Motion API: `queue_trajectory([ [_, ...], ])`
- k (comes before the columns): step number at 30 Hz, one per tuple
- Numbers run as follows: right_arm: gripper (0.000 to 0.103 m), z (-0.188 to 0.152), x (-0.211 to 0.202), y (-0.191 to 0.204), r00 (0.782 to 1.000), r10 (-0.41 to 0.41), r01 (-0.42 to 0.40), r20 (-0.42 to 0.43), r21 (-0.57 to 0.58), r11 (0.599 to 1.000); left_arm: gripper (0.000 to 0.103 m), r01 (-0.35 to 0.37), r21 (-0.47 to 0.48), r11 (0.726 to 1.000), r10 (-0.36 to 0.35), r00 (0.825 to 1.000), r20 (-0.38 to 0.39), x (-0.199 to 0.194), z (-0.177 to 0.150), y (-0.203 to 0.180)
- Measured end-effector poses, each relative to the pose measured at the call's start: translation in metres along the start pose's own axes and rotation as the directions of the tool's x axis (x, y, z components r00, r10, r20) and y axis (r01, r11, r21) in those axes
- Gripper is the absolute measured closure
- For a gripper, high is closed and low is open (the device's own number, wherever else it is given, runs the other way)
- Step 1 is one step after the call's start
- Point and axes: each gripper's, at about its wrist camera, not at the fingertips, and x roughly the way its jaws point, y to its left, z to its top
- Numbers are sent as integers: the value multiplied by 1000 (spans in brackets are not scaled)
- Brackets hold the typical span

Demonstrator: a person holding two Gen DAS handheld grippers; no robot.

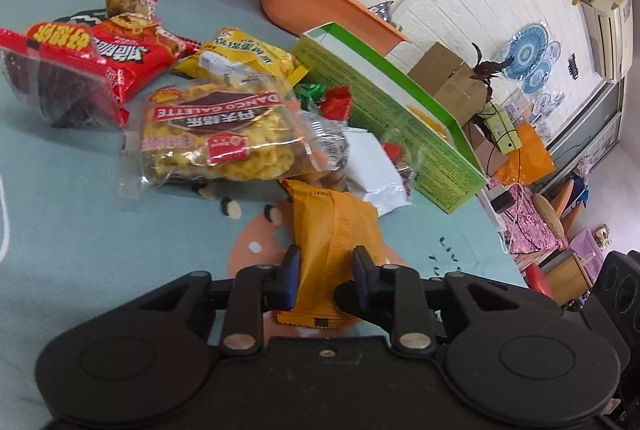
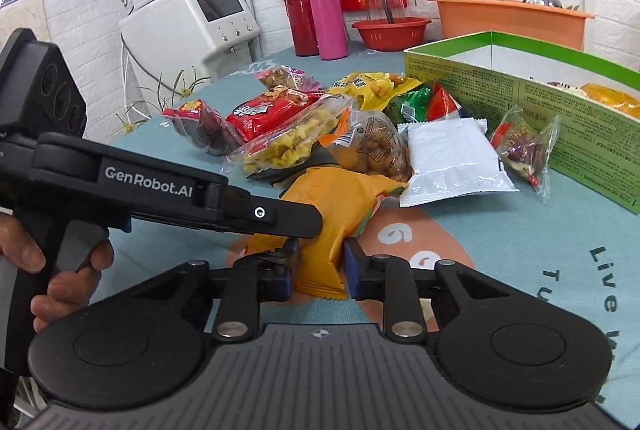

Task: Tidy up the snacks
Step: 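Carry the orange pouch into the green box and release it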

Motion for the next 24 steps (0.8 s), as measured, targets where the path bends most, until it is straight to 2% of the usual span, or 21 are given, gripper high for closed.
queue_trajectory([
  [5, 61, 5, -23, -7, 999, -11, 12, 53, -10, 1000, 82, 30, 62, 998, -32, 999, 31, -8, 5, -27],
  [11, 62, 27, -37, -25, 986, -50, 50, 159, 5, 999, 82, 55, 160, 986, -69, 994, 82, -1, 35, -59],
  [18, 62, 54, -34, -56, 966, -94, 91, 243, 26, 996, 82, 65, 206, 976, -90, 990, 113, 26, 73, -81],
  [24, 62, 74, -20, -87, 953, -131, 120, 274, 56, 991, 82, 70, 210, 975, -95, 989, 112, 60, 106, -86],
])
